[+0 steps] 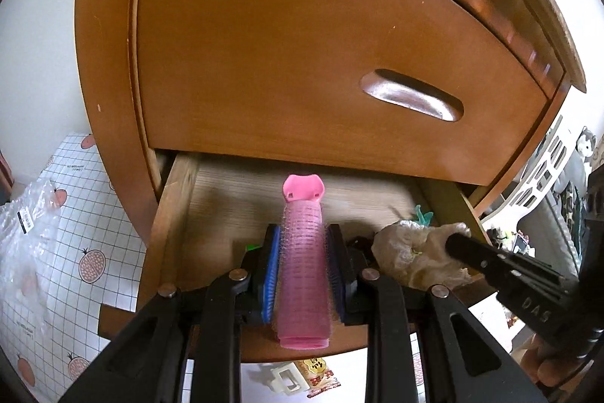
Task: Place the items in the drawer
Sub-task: 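Lower both items into the drawer and open both grippers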
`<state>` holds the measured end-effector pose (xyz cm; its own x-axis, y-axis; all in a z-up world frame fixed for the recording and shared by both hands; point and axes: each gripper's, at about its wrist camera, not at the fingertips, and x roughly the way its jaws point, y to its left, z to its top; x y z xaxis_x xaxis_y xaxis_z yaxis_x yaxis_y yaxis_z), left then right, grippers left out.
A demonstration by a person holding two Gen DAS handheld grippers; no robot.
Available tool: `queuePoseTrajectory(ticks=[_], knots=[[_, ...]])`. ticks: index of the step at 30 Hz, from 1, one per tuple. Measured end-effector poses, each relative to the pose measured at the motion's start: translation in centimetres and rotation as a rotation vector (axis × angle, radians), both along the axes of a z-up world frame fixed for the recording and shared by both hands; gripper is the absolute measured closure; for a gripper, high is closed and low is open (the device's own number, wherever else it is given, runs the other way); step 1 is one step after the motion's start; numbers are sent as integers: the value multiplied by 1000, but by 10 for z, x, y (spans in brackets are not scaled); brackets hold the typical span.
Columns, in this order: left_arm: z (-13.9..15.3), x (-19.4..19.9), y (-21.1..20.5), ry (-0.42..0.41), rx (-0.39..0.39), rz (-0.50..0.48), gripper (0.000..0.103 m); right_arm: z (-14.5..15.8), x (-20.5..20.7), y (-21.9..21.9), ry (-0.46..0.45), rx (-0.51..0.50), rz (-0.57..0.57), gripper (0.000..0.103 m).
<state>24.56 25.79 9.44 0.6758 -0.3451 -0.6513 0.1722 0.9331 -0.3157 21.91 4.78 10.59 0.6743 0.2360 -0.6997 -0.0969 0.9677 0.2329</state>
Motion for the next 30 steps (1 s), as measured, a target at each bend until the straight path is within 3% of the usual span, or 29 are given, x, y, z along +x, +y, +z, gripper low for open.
queuePoseTrajectory(ticks=[10, 13, 15, 21, 25, 30], knots=[[-13, 7, -7, 29, 27, 0, 77, -14, 5, -2, 50, -17, -14, 98], [-12, 5, -8, 25, 20, -5, 68, -14, 5, -2, 53, -20, -18, 98], [-12, 5, -7, 19, 16, -1, 57, -14, 4, -2, 54, -23, -21, 98], [-14, 5, -8, 15, 15, 8, 49, -12, 3, -2, 57, -40, -33, 97], [-13, 5, -6, 16, 6, 16, 48, -11, 2, -2, 56, -46, -42, 87], [-8, 2, -2, 2, 1, 29, 36, -9, 0, -3, 47, -56, -51, 71]])
